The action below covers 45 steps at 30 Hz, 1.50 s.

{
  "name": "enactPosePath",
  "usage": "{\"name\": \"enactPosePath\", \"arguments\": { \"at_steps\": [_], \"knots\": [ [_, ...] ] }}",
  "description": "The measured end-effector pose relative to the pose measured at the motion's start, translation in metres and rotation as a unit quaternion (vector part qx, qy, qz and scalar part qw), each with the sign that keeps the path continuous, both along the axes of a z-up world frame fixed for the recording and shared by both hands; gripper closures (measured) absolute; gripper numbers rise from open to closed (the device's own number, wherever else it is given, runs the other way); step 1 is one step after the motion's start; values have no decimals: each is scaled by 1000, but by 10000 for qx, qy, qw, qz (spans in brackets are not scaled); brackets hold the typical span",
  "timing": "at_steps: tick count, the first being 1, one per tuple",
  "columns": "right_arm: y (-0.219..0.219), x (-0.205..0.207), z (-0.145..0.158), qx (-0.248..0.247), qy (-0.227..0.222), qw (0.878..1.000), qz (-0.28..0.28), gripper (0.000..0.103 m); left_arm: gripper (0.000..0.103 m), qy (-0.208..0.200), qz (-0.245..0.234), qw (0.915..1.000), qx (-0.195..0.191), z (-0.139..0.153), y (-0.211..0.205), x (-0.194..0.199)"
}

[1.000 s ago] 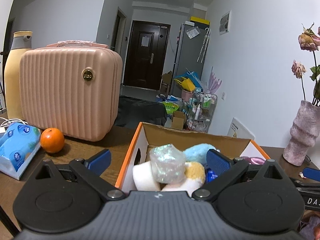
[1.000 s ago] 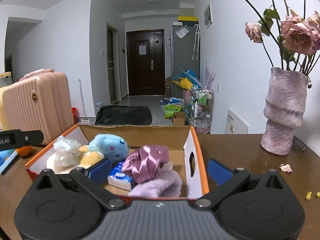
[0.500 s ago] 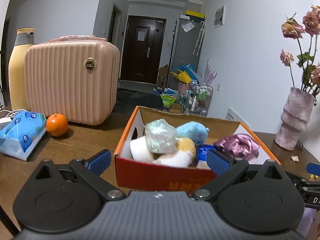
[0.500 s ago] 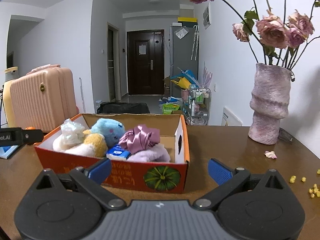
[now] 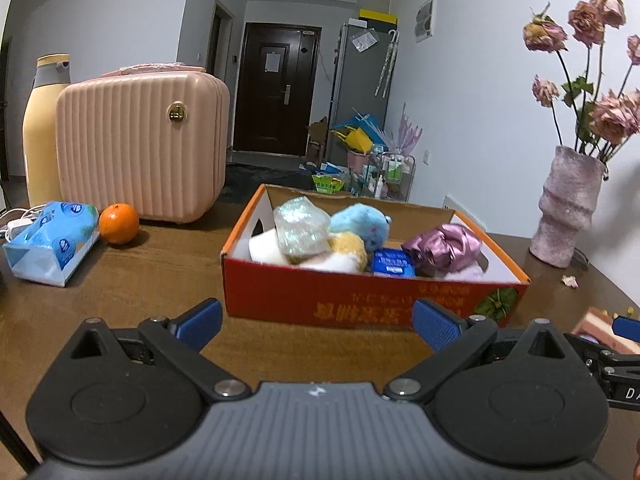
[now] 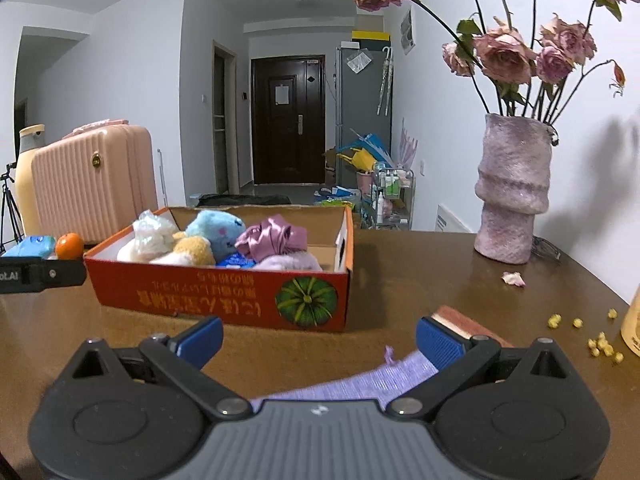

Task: Organize soft objects
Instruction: 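Withdraw both tools from the box and move the right tool toward the lavender pouch, then close the right tool on the lavender pouch and lift it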

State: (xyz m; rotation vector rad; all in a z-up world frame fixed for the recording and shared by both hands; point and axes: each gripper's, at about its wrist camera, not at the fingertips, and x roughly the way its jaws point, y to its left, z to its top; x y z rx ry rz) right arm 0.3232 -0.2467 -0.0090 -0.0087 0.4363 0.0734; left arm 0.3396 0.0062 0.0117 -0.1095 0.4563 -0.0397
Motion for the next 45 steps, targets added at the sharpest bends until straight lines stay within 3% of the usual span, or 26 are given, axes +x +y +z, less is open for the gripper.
{"name": "enactPosePath", "arguments": {
  "at_steps": [13,27,39,45],
  "knots": [
    [-17,-25,-14,-20,268,9996,-7,0,0,304,-106,9994,83,-13,-7,-33],
    [-19,8,-41,-185,808,9960,324,0,0,502,-117,9986,97,-21,-6,-36],
    [-12,21,-49,-191,974,9929,650,0,0,641,-204,9977,-27,-24,-4,-32],
    [-10,20,-52,-293,990,9926,642,8,0,663,-248,9975,-85,-23,-3,-32]
  ]
}}
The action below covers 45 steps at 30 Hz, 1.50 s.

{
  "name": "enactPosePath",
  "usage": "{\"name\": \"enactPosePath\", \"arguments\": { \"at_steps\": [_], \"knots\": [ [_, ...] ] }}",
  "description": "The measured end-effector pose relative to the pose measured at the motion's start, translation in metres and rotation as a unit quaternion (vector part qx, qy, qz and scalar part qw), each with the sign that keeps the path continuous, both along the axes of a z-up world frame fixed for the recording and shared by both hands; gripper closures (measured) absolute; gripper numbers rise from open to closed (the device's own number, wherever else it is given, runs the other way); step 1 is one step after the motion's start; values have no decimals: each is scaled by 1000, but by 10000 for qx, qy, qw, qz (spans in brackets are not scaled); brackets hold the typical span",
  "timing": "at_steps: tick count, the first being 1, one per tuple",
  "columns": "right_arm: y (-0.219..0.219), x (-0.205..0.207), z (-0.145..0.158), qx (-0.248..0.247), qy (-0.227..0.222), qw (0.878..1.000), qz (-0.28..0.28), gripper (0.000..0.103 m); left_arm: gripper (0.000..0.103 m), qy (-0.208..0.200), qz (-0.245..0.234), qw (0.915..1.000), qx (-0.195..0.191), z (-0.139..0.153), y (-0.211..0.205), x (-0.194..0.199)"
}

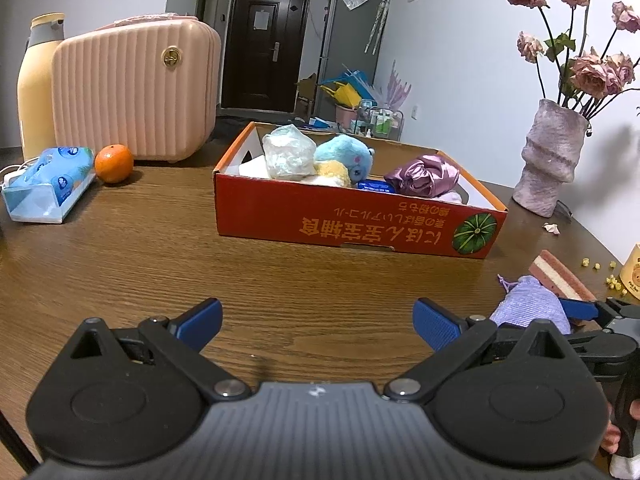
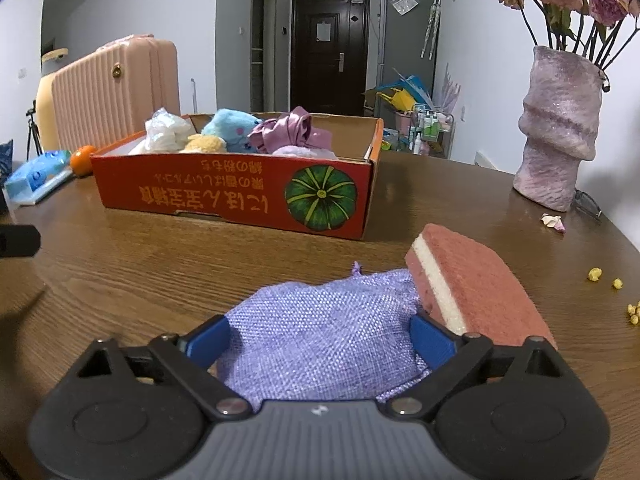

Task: Organize soft objects
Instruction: 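Close the right tool on the lavender pouch and lift it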

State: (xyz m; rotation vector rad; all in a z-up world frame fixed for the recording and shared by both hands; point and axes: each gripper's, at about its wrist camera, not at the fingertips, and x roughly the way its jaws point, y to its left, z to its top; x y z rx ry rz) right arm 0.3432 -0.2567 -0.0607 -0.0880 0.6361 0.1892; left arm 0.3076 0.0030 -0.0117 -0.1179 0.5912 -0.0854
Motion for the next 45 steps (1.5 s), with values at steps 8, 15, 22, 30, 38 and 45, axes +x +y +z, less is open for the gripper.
{"name": "enactPosePath", "arguments": {
  "at_steps": [8,15,22,30,38,45],
  "knots": [
    [-3,-2,0,99,15,9999,-18,44,0,-20,-16,10000,-44,2,0,-2],
    [2,-10,2,224,-64,9997,-9,61,0,-37,-31,10000,-55,2,0,-2],
    [14,-27,14,443,-414,9981,145,66,0,-105,2,9999,-84,5,1,-4],
    [27,-45,31,679,-825,9937,336,66,0,-195,83,9997,-115,8,4,-6],
    [38,-55,43,822,-1113,9896,398,66,0,-243,184,9994,-166,11,8,-7],
    [36,-58,51,844,-1293,9875,302,66,0,-274,197,9993,-178,13,8,-8]
  ]
}}
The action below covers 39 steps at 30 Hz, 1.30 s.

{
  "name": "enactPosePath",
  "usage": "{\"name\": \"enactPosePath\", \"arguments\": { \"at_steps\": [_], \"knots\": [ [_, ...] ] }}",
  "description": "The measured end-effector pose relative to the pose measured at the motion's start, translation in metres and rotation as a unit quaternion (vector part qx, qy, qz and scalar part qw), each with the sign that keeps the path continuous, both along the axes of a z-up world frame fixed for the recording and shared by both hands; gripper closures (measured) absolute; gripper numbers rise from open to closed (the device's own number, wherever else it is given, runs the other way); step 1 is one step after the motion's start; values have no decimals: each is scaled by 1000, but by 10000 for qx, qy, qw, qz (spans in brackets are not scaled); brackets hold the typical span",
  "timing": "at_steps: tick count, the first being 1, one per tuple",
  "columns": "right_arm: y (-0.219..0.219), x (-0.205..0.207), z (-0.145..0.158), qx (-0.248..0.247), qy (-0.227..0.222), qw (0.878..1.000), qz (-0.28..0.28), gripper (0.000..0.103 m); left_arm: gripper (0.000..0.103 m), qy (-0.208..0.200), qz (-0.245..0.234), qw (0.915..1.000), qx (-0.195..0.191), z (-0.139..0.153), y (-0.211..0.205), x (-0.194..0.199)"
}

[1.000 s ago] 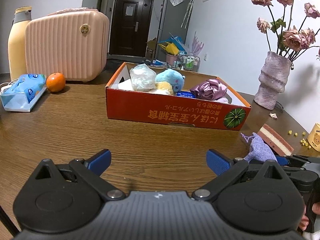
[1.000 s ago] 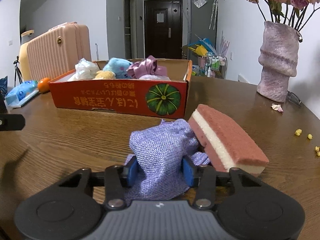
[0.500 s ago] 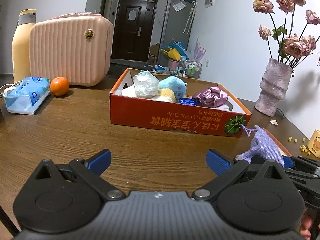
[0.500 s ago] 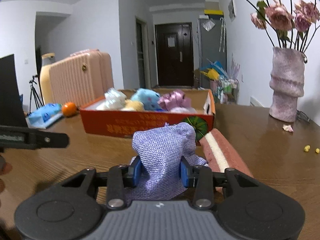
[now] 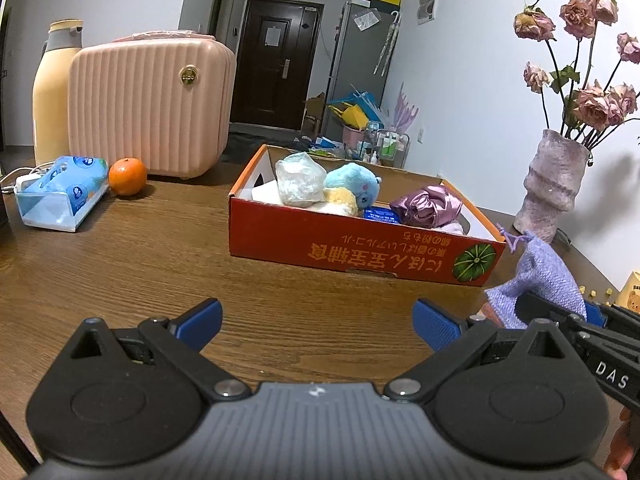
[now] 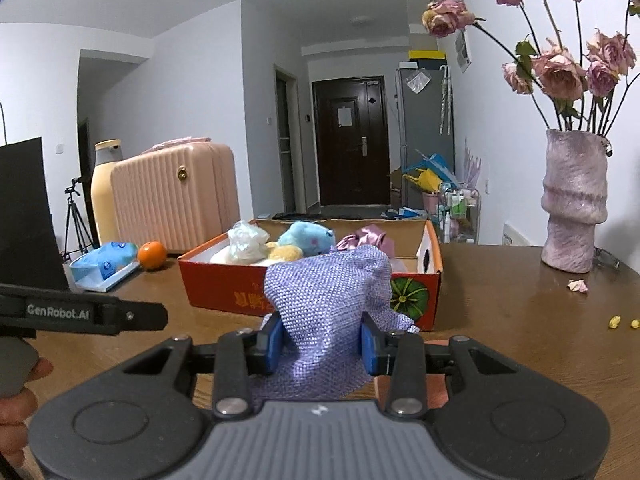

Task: Organize soft objects
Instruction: 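Close the right tool on the lavender pouch and lift it, then close the left tool on the pink sponge while the right tool holds the pouch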

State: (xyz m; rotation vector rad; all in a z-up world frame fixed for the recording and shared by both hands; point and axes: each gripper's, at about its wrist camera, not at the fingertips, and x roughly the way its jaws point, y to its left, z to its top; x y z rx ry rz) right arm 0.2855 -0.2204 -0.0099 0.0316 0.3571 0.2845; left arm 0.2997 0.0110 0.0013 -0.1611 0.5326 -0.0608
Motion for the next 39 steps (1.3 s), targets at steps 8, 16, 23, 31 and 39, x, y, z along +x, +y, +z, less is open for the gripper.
{"name": "enactPosePath", "arguments": {
  "at_steps": [8,16,23,31,39],
  "knots": [
    [-18,2,3,75,-40,9998,-183,66,0,20,-45,9999,127,0,-10,0],
    [-45,5,2,50,-44,9993,-371,66,0,124,-137,9997,178,-3,-35,6],
    [-73,7,1,46,-54,9987,-509,66,0,226,-346,9988,266,-8,-68,13],
    [-103,8,2,8,-106,9980,-626,66,0,324,-563,9972,378,-14,-113,19],
    [-130,11,1,-35,-83,9973,-727,66,0,426,-744,9953,442,-20,-158,28]
  ]
}}
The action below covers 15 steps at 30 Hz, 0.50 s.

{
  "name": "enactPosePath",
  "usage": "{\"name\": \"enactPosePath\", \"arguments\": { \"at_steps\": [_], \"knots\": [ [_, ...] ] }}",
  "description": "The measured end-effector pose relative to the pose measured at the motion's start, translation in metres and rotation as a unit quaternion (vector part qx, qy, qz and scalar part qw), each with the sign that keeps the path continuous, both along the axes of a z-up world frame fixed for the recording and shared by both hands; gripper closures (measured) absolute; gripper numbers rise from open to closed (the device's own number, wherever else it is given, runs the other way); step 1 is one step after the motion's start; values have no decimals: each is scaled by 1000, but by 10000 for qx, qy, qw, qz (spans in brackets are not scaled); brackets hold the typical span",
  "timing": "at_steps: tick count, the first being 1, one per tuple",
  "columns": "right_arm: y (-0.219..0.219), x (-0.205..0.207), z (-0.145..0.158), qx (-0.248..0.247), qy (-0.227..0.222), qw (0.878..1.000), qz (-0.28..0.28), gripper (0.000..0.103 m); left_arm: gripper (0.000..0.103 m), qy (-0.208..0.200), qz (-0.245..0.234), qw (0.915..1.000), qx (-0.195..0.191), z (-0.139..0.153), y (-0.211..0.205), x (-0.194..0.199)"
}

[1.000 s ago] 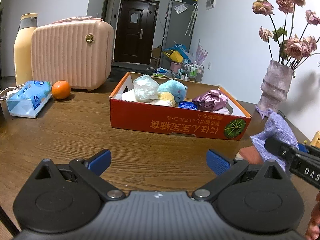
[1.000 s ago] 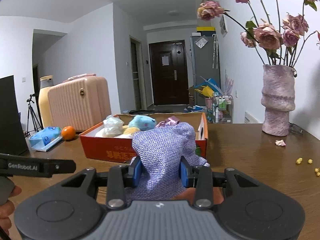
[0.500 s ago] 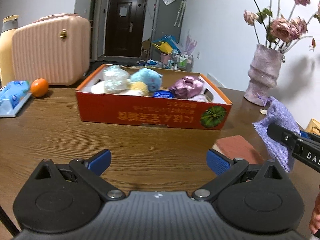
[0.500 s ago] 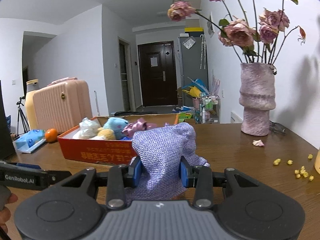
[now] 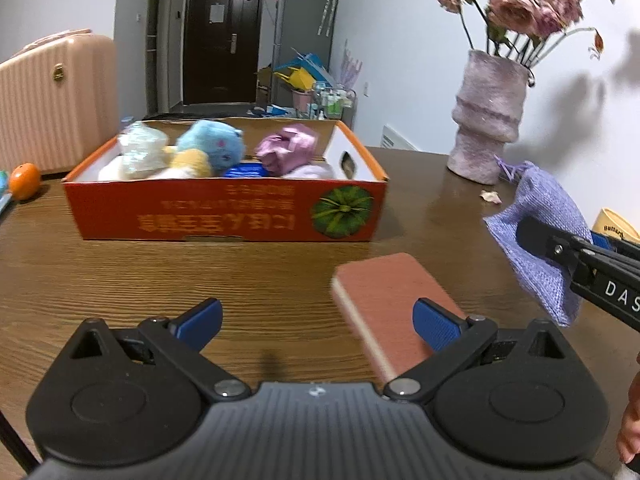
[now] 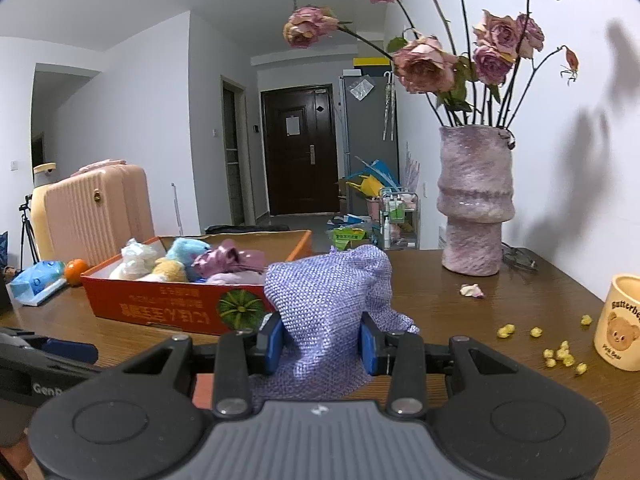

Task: Organize soft objects
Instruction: 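Close the left tool on the pink sponge while the right tool holds the pouch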

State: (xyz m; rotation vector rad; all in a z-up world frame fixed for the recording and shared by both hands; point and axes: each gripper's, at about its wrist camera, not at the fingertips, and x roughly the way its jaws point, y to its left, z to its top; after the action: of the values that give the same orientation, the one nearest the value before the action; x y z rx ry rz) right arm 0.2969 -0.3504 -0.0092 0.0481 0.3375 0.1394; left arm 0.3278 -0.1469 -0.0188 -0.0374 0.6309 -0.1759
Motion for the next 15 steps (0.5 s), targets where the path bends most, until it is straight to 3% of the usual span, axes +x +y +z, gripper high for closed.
{"name": "enactPosePath", "arguments": {
  "at_steps": [15],
  "knots": [
    [-40,10,-6,-85,103,9997,-198,66,0,221,-27,9997,113,-11,-56,16]
  ]
}}
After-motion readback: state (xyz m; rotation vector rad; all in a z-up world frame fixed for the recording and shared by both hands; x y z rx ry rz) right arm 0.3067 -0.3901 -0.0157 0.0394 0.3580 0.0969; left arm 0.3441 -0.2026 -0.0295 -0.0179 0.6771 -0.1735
